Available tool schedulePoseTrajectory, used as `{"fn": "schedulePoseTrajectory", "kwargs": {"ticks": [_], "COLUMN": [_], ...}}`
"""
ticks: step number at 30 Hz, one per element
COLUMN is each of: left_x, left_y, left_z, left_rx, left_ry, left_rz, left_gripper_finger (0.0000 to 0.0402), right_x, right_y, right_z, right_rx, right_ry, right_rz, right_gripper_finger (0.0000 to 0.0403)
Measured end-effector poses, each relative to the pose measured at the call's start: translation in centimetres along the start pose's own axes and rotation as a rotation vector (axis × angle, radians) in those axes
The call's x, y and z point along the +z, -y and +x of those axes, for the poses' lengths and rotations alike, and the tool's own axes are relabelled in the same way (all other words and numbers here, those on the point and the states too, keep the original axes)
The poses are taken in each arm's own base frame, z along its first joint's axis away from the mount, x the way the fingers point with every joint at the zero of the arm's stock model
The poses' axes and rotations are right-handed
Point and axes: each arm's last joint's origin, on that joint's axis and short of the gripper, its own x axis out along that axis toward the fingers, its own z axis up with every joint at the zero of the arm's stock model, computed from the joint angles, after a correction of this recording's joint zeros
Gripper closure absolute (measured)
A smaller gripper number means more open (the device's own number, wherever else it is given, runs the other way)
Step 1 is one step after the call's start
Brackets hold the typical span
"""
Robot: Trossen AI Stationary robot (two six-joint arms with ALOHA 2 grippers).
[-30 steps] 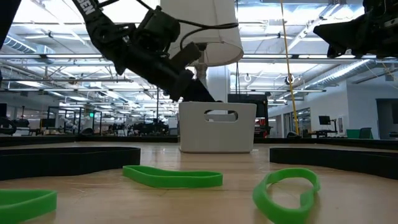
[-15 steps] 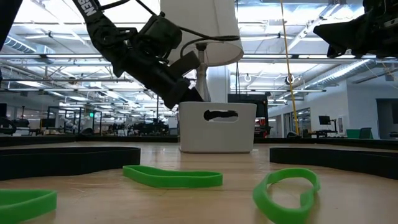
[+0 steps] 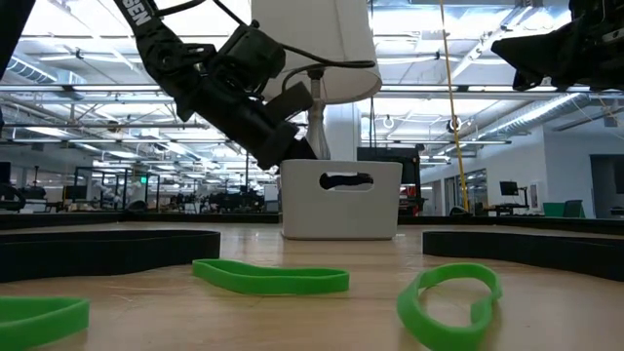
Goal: Pick and place rubber bands into bin
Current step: Put the black rubber band into the gray bin, then adjust the gray bin
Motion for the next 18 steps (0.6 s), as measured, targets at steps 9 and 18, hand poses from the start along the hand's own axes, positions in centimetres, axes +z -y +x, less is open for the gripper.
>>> {"fn": "schedulePoseTrajectory", "kwargs": {"ticks": [9, 18], "left_x": [0.1, 3.6], "left_y": [0.0, 1.4], "left_z": [0.0, -3.4], "left_rx": [-0.009, -0.038], "left_ry": [0.007, 0.134], "left_rz": [-0.03, 0.05], "left_gripper_finger": [0.0282, 0.0235], "right_x": [0.0, 0.0], "right_y": [0.0, 0.0], "right_z": [0.0, 0.0], "right_rx": [0.0, 0.0], "right_ry": [0.0, -0.002], "right_rz": [0.0, -0.001], "right_gripper_finger": [0.0403, 0.0403]}}
